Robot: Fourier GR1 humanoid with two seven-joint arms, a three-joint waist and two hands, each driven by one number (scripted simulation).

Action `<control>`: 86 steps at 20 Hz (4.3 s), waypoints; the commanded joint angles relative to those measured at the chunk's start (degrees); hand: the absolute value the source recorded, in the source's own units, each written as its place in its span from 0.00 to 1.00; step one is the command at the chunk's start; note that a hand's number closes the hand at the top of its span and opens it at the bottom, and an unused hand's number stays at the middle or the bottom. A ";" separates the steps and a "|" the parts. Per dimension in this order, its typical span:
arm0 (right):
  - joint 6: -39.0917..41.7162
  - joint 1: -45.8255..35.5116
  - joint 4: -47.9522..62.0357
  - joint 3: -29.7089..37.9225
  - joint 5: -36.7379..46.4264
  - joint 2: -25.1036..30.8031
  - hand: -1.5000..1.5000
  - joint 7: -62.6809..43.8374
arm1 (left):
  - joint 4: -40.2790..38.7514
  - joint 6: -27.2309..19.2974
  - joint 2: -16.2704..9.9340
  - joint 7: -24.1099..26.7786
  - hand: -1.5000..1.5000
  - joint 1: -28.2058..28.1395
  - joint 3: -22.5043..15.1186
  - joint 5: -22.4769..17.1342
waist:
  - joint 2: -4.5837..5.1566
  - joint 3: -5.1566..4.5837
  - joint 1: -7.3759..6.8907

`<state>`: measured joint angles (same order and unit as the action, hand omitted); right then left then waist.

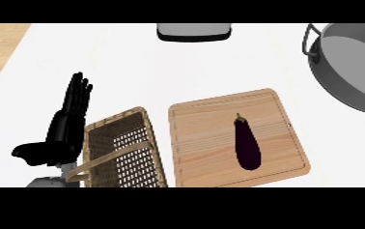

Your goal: Pick the eggplant from the cutting board and place it in the pot

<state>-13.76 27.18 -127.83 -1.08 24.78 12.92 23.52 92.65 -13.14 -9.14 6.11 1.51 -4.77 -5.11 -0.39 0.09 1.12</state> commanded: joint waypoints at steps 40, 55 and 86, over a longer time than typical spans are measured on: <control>20.74 -16.20 24.35 -19.74 40.78 -6.82 0.00 -48.04 | -1.33 3.75 4.15 1.75 0.50 -3.45 0.44 2.46 | 0.37 -0.08 -1.11; 9.57 -24.44 34.01 -20.99 49.02 -8.57 1.00 -44.91 | -1.30 4.25 5.81 1.36 0.50 -3.13 0.48 3.61 | 0.39 -0.09 -1.19; 2.59 -85.99 84.74 13.15 60.12 5.70 1.00 -73.72 | -2.64 5.71 7.27 -0.83 0.50 3.58 -1.13 5.21 | 2.72 -0.09 -7.03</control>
<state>-7.88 -52.73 -51.47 10.84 81.49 15.95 -47.37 92.52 -7.40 -2.53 5.56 4.93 -5.81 0.27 2.05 0.26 -6.52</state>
